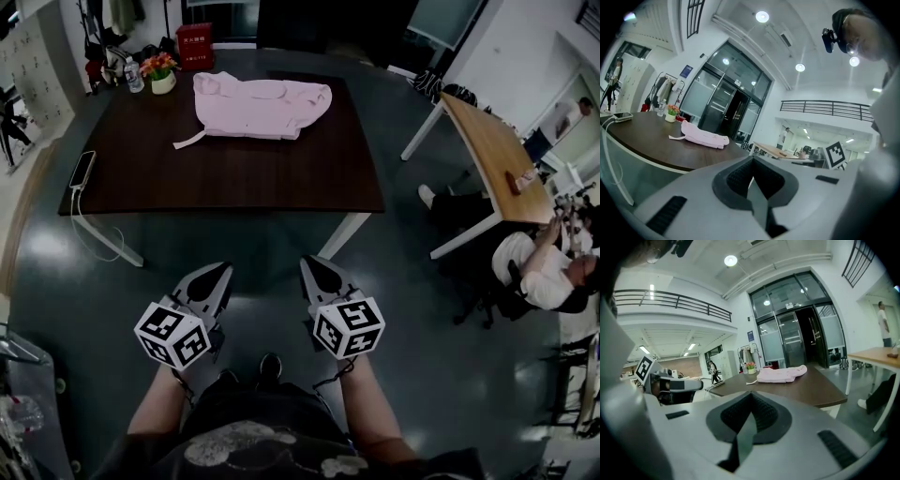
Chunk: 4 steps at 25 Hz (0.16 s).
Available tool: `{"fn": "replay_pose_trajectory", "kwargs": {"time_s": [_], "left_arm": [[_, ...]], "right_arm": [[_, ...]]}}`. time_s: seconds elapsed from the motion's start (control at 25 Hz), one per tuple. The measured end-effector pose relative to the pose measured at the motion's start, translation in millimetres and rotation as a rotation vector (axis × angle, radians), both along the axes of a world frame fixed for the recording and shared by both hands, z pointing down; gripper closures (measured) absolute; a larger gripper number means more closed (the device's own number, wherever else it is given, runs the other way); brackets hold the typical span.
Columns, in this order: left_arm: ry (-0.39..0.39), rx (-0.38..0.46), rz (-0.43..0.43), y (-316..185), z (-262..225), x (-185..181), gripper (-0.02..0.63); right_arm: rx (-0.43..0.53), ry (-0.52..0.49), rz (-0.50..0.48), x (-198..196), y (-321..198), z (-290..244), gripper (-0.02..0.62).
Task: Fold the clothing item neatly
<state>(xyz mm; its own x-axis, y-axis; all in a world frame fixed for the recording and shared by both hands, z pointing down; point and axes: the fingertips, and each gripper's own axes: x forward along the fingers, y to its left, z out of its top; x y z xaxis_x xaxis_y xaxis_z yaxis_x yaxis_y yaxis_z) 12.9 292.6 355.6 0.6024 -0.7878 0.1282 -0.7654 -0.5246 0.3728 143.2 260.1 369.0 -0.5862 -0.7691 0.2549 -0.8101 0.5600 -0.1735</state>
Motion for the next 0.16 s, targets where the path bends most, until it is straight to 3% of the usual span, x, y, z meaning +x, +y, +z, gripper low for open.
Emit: {"fn": "replay_pose_trajectory", "kwargs": {"time_s": [0.16], "left_arm": [[-0.025, -0.002, 0.004, 12.2, -1.0, -16.6, 0.595]], "right_arm": [[0.008, 0.002, 0.005, -16.7, 9.9, -7.2, 0.603]]}}
